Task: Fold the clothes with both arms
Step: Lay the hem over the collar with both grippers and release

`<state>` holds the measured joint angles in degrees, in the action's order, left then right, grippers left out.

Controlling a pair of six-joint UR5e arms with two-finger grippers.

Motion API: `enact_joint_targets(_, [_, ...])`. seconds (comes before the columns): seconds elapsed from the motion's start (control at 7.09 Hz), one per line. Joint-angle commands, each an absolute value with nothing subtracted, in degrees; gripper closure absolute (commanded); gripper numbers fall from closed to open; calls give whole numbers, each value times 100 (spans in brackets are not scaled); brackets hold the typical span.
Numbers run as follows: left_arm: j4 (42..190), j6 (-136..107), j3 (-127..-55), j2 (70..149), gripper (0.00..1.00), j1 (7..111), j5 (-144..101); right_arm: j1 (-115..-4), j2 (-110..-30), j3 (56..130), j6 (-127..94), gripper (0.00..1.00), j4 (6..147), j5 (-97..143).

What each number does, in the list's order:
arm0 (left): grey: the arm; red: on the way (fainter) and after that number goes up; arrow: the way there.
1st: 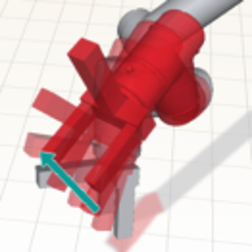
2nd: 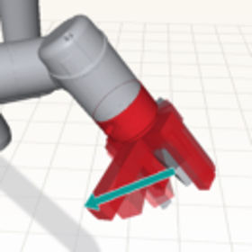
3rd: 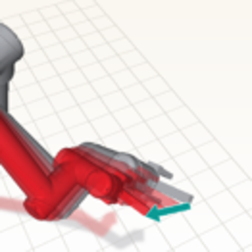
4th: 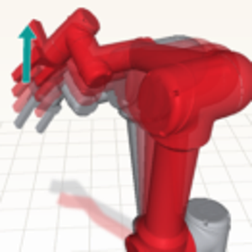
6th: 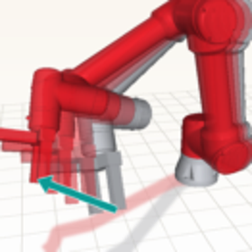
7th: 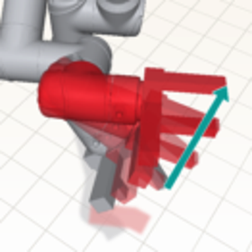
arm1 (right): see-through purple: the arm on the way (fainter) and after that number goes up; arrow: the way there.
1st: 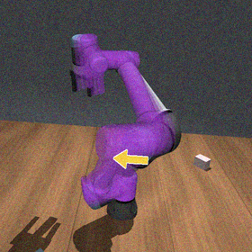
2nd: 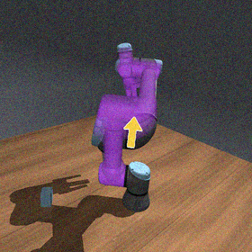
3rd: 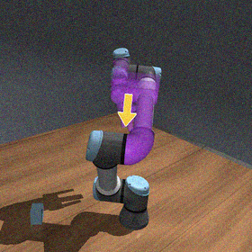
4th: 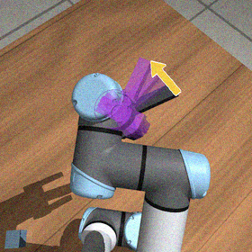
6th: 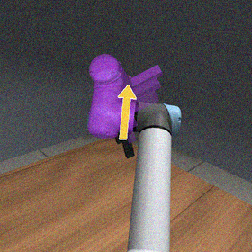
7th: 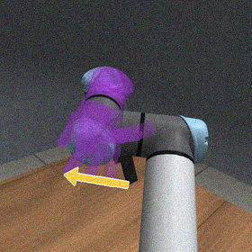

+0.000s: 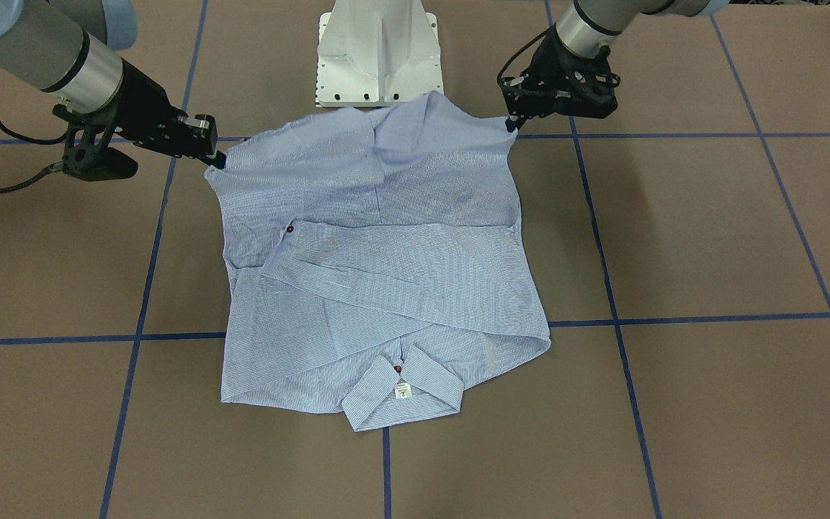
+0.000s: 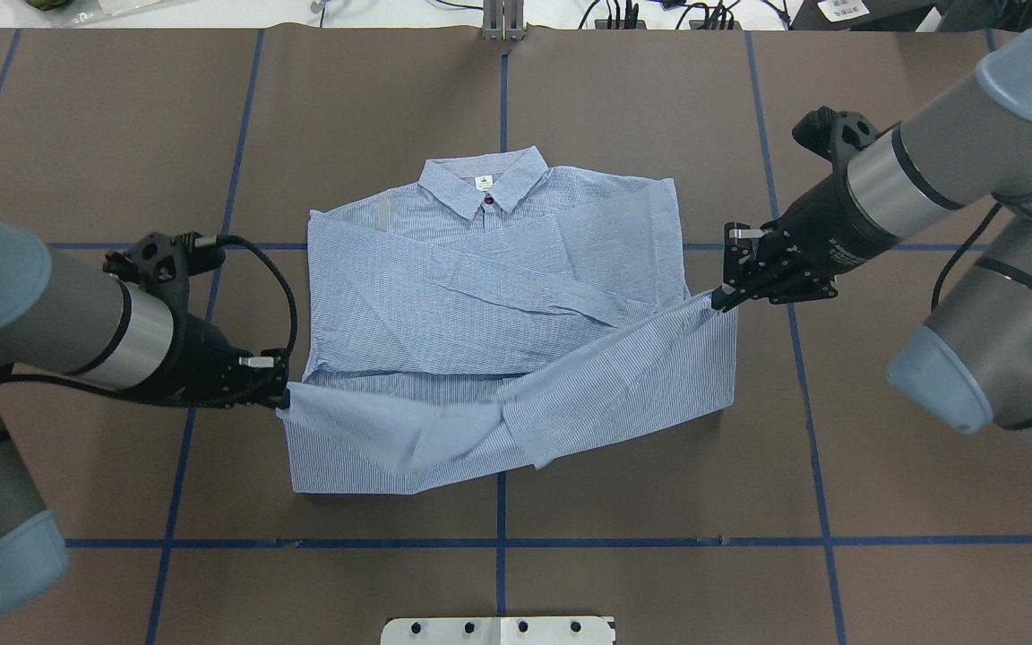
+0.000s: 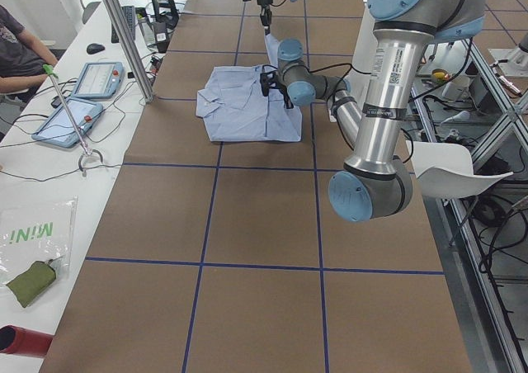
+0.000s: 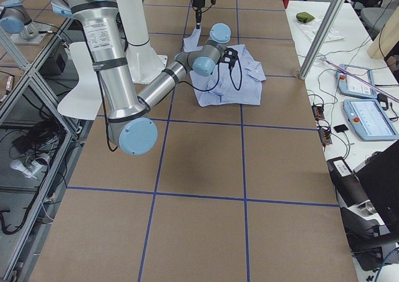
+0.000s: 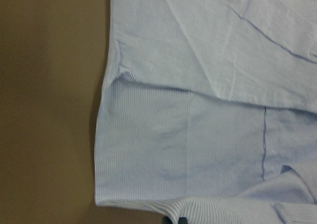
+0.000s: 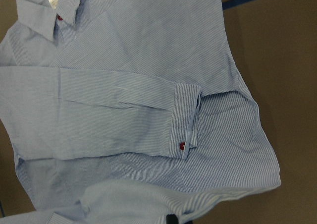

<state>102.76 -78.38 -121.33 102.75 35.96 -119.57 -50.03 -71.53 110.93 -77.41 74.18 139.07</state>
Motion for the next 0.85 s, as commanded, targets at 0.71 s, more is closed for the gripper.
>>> enact_joint_targets(0.71, [11160, -7462, -9909, 11486, 100, 4560, -12076, -5379, -6065, 9388, -7444, 100, 7400, 13457])
